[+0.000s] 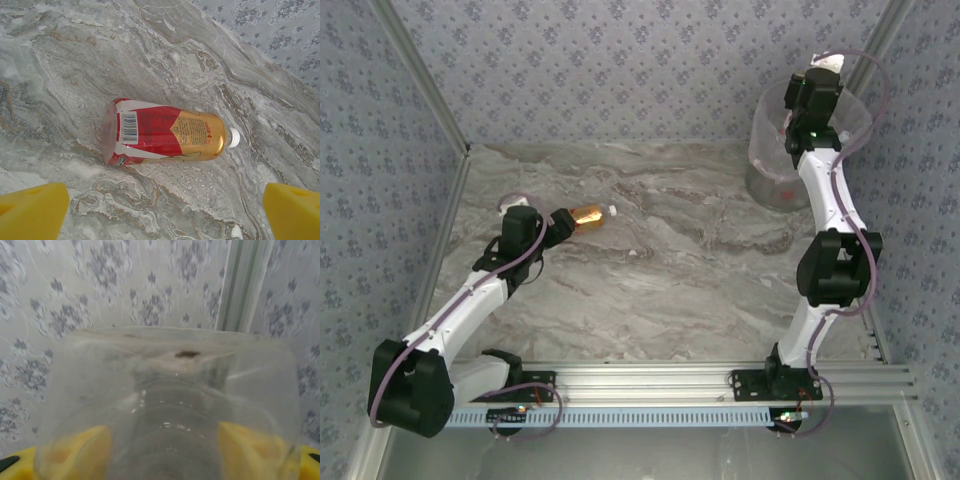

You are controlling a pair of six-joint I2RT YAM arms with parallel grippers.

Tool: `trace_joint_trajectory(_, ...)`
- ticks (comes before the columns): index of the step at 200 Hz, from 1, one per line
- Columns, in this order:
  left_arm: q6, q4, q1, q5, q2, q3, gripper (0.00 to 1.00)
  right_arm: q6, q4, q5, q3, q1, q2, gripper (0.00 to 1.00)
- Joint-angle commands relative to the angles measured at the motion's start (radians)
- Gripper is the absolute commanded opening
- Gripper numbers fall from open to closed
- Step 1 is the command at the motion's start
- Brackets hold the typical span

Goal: Put the plastic bottles in the bin

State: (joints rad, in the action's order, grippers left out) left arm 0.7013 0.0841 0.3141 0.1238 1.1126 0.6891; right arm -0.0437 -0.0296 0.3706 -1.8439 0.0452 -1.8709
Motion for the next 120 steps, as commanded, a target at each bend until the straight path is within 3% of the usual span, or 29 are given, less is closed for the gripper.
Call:
trace_joint_trajectory(1,-0.001,0.005,-0.007,0.012,-0.004,0.007,0.99,-0.099,-0.159,-0.003,-0.033,0.008,-0.017,0.68)
trace_joint_trajectory(35,-0.004,0.001,-0.007,0.009,0.003,0.011,1.0,-0.189,-0.266,0.002,-0.017,0.025,0.0,0.81)
trace_joint_trajectory(120,-0.02,0.008,-0.009,-0.003,0.038,0.027,0.99,-0.237,-0.312,-0.067,-0.014,0.039,0.086,0.9)
